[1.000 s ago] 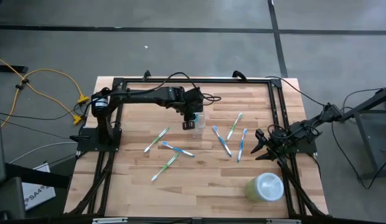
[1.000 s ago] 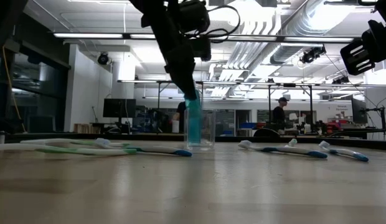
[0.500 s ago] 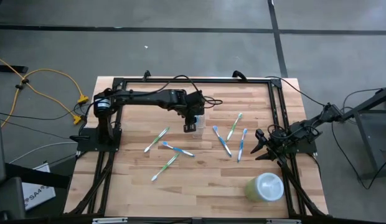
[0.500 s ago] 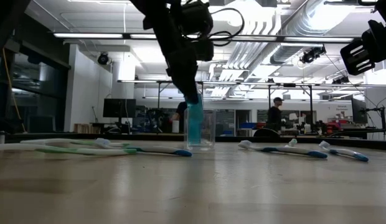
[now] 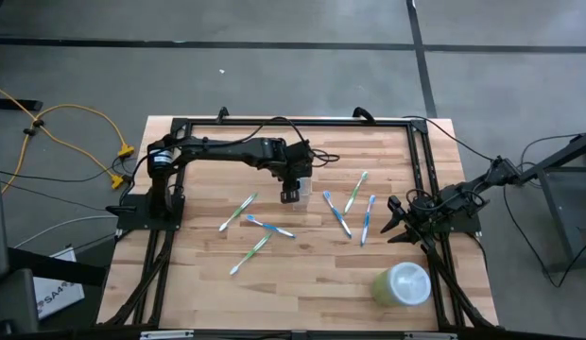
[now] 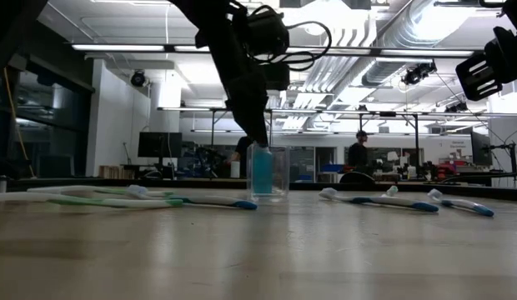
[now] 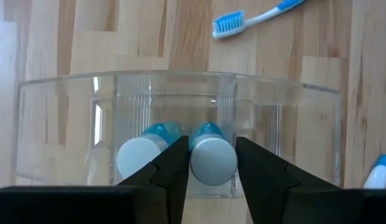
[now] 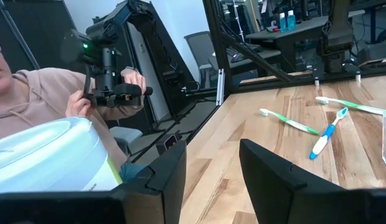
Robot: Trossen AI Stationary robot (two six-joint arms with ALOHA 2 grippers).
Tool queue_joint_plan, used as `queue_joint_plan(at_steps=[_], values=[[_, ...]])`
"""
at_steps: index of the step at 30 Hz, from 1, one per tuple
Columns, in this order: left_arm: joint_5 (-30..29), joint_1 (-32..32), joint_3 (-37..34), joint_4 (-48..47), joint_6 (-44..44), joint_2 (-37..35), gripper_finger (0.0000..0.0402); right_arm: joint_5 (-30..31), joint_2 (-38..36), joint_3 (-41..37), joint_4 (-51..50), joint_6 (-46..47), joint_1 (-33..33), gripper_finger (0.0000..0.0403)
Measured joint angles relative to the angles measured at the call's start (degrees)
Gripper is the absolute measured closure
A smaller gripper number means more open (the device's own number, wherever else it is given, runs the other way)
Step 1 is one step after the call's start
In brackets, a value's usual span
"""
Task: Pick & Place toothbrushing station
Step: Put the blue mouthwash into the transparent organizer
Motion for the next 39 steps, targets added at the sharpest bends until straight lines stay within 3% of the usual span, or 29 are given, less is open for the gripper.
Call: queue_joint_plan(at_steps=[39], values=[[-1.5, -0.5, 0.1, 0.1, 1.9, -0.1, 0.0273, 0.0, 0.0, 0.0, 0.0, 0.0, 0.0, 0.0261]])
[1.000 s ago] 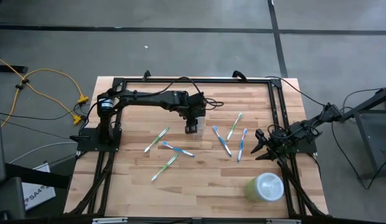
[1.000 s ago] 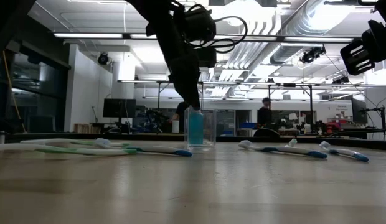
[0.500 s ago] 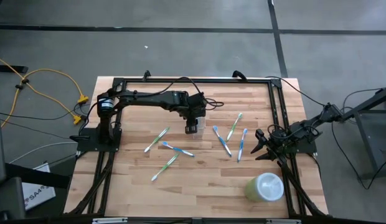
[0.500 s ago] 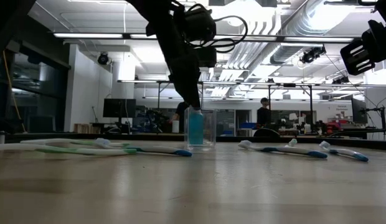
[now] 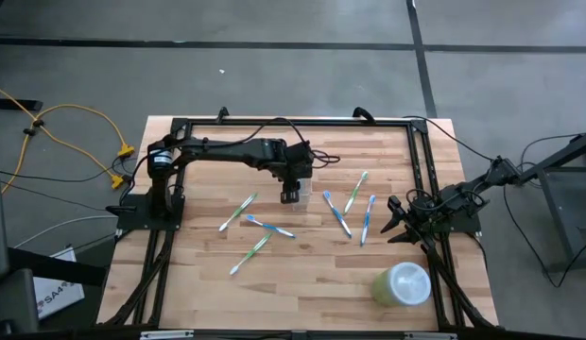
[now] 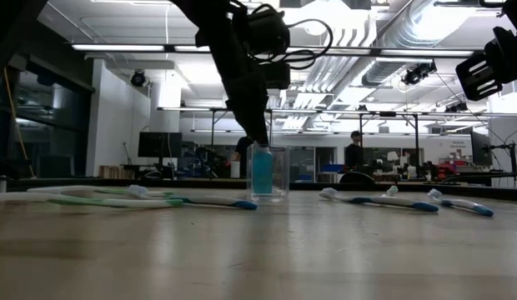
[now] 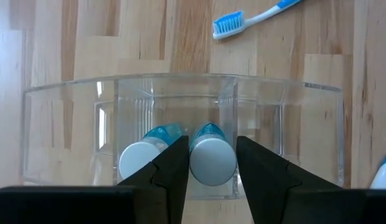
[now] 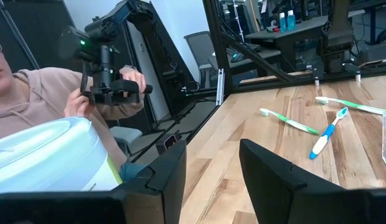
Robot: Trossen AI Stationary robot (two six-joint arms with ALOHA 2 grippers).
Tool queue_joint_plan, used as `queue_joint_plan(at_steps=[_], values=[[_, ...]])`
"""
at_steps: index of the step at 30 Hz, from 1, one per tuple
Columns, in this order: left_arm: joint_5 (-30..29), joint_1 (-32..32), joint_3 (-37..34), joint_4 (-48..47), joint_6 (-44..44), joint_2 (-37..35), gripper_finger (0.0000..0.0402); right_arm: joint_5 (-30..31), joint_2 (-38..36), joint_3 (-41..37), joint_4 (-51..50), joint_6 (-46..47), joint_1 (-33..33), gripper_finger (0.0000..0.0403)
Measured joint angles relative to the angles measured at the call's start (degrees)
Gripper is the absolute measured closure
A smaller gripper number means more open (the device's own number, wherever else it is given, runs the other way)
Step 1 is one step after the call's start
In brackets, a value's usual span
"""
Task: Pick & Place toothbrushing station
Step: Put the blue mouthwash into the transparent organizer
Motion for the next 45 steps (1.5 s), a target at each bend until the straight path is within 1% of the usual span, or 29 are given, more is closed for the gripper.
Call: queue_joint_plan(at_steps=[5, 20, 23, 29, 39, 45], values=[[-0.4, -0.7, 0.9, -0.4, 1.2, 0.0, 0.0273, 0.0, 0.0, 0.0, 0.0, 0.0, 0.0, 0.0261], [-0.5, -0.6, 1.1, -0.9, 1.2, 0.0, 0.0273, 0.0, 0.0, 0.0, 0.0, 0.0, 0.0, 0.0261], [-0.8, -0.6, 1.1, -0.5, 2.8, 0.0, 0.0273, 0.0, 0.0, 0.0, 0.0, 0.0, 0.0, 0.0261], [-3.4, -0.6, 1.1, 0.7, 5.2, -0.1, 0.0273, 0.0, 0.0, 0.0, 0.0, 0.0, 0.0, 0.0261], [-3.4, -0.6, 1.1, 1.4, 6.2, -0.1, 0.0273, 0.0, 0.0, 0.0, 0.0, 0.0, 0.0, 0.0261], [-3.9, -0.6, 1.7, 2.7, 9.0, -0.1, 0.0273, 0.0, 0.0, 0.0, 0.0, 0.0, 0.0, 0.0261]])
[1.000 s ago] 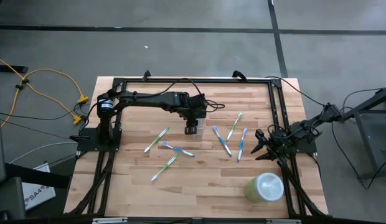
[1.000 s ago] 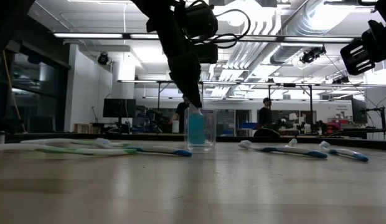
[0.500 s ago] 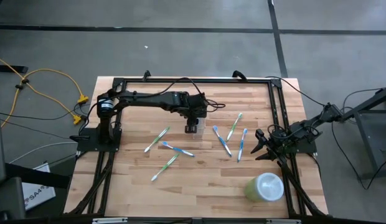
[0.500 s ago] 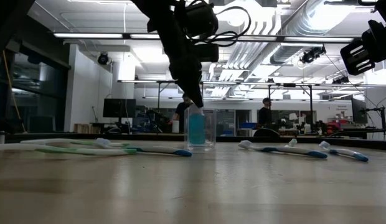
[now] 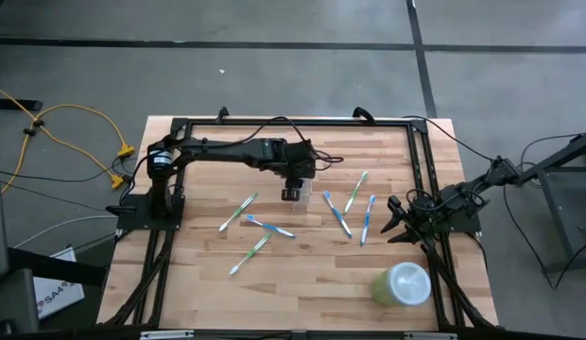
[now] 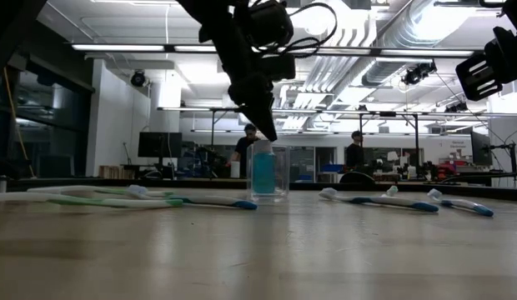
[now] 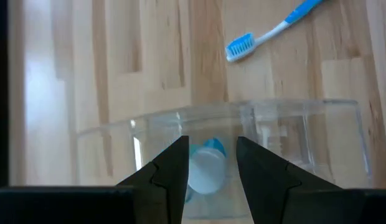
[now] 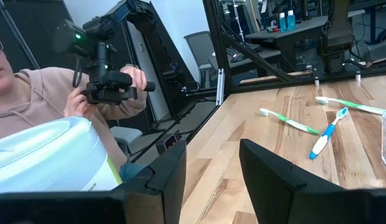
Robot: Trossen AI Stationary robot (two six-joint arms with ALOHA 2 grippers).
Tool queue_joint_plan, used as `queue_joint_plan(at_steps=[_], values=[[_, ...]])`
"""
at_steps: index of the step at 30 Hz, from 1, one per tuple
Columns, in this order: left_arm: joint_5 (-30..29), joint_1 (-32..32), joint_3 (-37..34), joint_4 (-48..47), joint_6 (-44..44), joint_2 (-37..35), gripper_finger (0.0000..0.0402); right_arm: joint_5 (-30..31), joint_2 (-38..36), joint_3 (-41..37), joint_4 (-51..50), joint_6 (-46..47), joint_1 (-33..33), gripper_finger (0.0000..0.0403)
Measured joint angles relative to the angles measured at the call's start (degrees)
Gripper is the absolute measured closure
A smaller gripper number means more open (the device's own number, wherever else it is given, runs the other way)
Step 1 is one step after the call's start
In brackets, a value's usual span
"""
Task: Pick & Place toothbrushing station
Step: Put the blue mouthwash into the transparent organizer, then put the top left green toothbrush into the transparent organizer
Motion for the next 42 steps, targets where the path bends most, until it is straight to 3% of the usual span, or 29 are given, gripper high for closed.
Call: queue_joint_plan(at_steps=[15, 26, 35, 42], values=[[-2.3, -3.2, 2.1, -1.7, -2.2, -2.4, 0.0273, 0.0, 0.0, 0.0, 0.0, 0.0, 0.0, 0.0261], [-4.0, -7.0, 2.1, -13.5, -19.1, -9.6, 0.0273, 0.0, 0.0, 0.0, 0.0, 0.0, 0.0, 0.0261], [-3.6, -8.6, 1.9, -17.4, -22.2, -13.7, 0.0274, 0.0, 0.0, 0.0, 0.0, 0.0, 0.0, 0.0261], [-3.6, -8.6, -5.6, -17.0, -28.7, -18.8, 0.0274, 0.0, 0.0, 0.0, 0.0, 0.0, 0.0, 0.0261]])
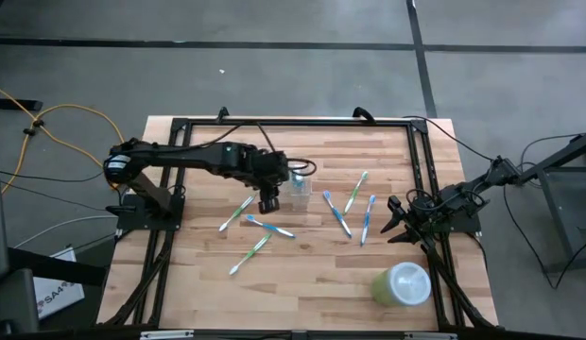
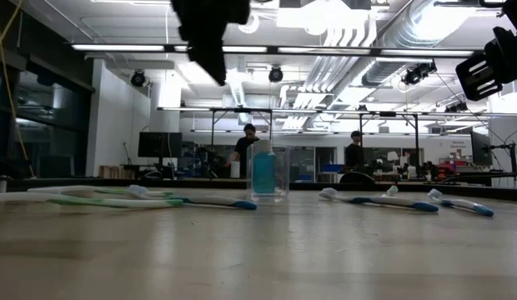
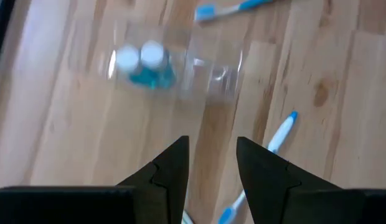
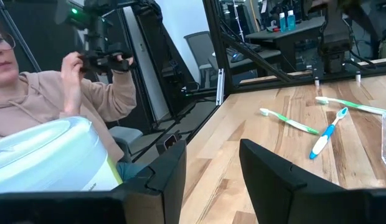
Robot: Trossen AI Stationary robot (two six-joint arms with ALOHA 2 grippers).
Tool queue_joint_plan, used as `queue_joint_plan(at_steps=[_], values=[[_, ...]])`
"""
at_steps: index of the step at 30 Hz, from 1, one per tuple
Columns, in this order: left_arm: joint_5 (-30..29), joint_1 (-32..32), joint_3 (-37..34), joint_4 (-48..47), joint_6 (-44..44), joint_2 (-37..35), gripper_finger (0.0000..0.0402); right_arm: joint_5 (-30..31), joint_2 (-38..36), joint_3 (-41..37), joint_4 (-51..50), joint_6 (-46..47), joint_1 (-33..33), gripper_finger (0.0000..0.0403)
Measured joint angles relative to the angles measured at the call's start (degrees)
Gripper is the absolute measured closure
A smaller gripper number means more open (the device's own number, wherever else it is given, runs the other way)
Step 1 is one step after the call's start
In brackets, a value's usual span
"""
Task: Pick & Place toothbrushing station
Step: Put the top left green toothbrush into the transparent organizer
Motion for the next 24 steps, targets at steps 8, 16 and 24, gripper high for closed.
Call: queue_joint_plan(at_steps=[8, 16, 24], values=[[2.9, -2.0, -13.8, 6.3, -5.2, -6.3, 0.0274, 0.0, 0.0, 0.0, 0.0, 0.0, 0.0, 0.0261], [7.6, 0.0, -21.7, 7.0, -13.8, -8.5, 0.0273, 0.0, 0.0, 0.0, 0.0, 0.0, 0.0, 0.0261], [5.6, -0.6, -24.2, 7.2, -23.5, -8.9, 0.0273, 0.0, 0.0, 0.0, 0.0, 0.0, 0.0, 0.0261]])
